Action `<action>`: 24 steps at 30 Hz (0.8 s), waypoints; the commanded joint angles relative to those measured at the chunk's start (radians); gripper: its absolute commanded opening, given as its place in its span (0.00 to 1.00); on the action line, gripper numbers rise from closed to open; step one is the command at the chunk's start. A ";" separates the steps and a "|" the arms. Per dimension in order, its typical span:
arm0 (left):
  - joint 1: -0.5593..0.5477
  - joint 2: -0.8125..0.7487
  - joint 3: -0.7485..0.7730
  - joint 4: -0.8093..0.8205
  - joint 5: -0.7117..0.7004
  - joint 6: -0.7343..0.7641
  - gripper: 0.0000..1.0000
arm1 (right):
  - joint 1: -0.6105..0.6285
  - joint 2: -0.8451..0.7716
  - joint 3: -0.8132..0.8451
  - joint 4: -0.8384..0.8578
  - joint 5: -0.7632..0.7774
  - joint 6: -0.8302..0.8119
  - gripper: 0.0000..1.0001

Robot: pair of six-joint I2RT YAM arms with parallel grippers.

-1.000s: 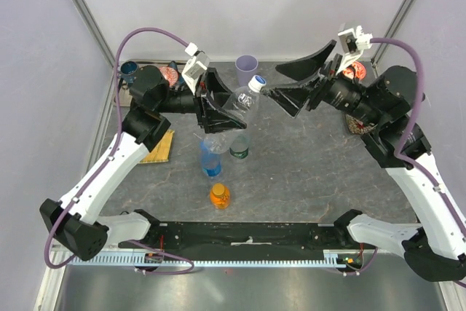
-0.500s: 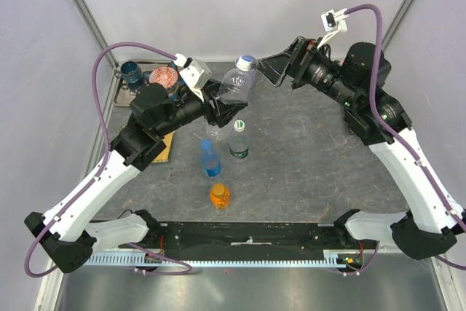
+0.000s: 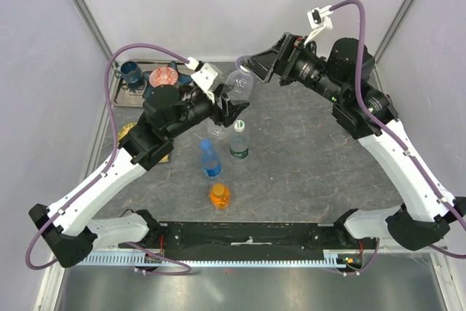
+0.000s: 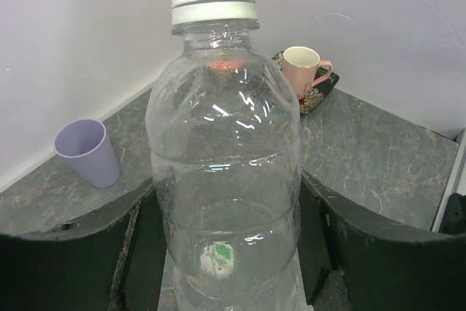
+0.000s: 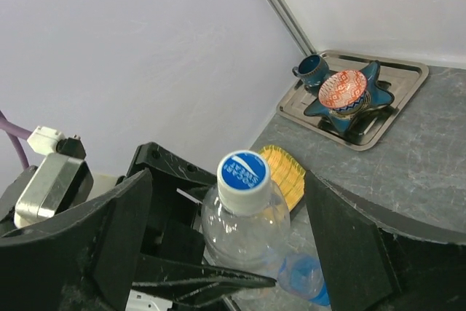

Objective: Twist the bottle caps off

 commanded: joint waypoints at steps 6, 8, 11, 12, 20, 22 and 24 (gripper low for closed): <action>-0.027 0.011 0.019 0.007 -0.032 0.062 0.29 | 0.015 0.042 0.029 0.030 0.030 0.002 0.81; -0.029 0.011 0.017 0.007 -0.032 0.065 0.29 | 0.018 0.045 0.022 0.030 0.033 0.000 0.77; -0.030 0.014 0.016 0.007 -0.035 0.071 0.29 | 0.018 0.045 0.013 0.032 0.036 -0.004 0.69; -0.030 0.012 0.016 0.008 -0.033 0.071 0.29 | 0.018 0.045 0.010 0.030 0.037 -0.006 0.68; -0.030 0.017 0.009 0.019 -0.036 0.074 0.29 | 0.020 0.042 -0.027 0.030 0.034 -0.012 0.60; -0.030 0.018 0.006 0.022 -0.036 0.074 0.29 | 0.020 0.039 -0.033 0.030 0.034 -0.015 0.58; -0.030 0.020 0.005 0.023 -0.036 0.074 0.29 | 0.020 0.039 -0.036 0.030 0.031 -0.018 0.51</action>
